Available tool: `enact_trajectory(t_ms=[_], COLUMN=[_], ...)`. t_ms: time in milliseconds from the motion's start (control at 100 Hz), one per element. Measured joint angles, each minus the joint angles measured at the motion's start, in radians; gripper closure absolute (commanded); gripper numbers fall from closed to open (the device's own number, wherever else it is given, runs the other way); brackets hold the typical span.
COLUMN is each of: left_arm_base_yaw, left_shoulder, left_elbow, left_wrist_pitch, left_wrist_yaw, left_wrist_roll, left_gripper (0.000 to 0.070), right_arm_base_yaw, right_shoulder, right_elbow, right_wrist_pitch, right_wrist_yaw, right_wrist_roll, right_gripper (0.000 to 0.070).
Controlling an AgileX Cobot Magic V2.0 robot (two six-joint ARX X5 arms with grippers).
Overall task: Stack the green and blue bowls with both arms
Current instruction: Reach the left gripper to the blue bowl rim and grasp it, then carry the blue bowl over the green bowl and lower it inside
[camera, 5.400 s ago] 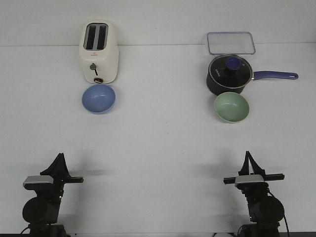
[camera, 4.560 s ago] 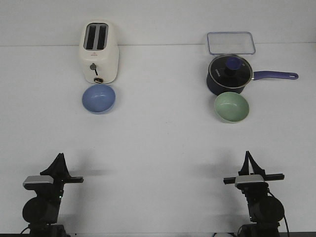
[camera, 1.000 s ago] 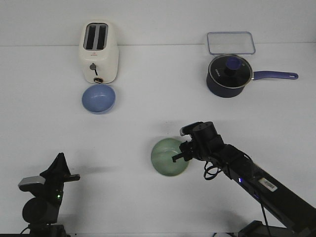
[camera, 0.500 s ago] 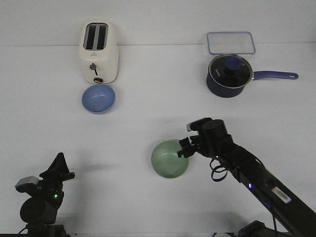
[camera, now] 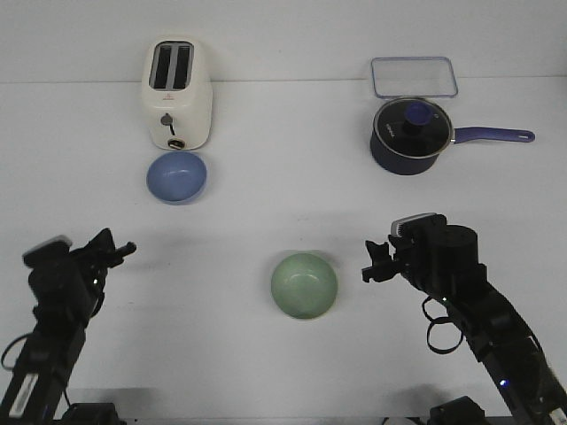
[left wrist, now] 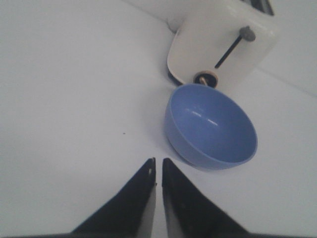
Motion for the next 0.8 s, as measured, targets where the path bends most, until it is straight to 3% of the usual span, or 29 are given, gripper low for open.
enact_trajectory(t_ms=[50, 160, 190, 250, 660, 710, 760, 800], left_arm_base_yaw=[0.0, 0.0, 0.0, 0.0, 0.0, 0.0, 0.0, 0.0], left_shoulder=[0.115, 0.335, 0.388, 0.49, 0.988, 1.016, 1.033, 1.038], left_elbow=[0.06, 0.192, 0.23, 0.303, 0.678, 0.694, 0.698, 0.697], left_wrist_pitch=[0.0, -0.005, -0.004, -0.002, -0.08, -0.08, -0.079, -0.083], left_wrist_yaw=[0.027, 0.079, 0.094, 0.118, 0.129, 0.129, 0.129, 0.129], left_wrist_roll=[0.013, 0.026, 0.029, 0.037, 0.042, 0.042, 0.043, 0.043], left_gripper=[0.0581, 0.0275, 0.0227, 0.0199, 0.0216, 0.0311, 0.0461, 0.0629], right_arm_base_yaw=[0.0, 0.0, 0.0, 0.0, 0.0, 0.0, 0.0, 0.0], right_shoulder=[0.0, 0.001, 0.001, 0.001, 0.001, 0.001, 0.001, 0.001], right_elbow=[0.0, 0.0, 0.0, 0.0, 0.0, 0.0, 0.0, 0.0], right_wrist_pitch=[-0.014, -0.029, -0.029, -0.029, -0.029, -0.029, -0.028, -0.029], right_wrist_yaw=[0.011, 0.022, 0.022, 0.022, 0.042, 0.048, 0.05, 0.051], right_wrist_roll=[-0.006, -0.021, -0.023, -0.027, -0.036, -0.037, -0.038, -0.038], right_gripper=[0.0364, 0.0364, 0.0364, 0.0364, 0.0364, 0.0365, 0.0364, 0.0365])
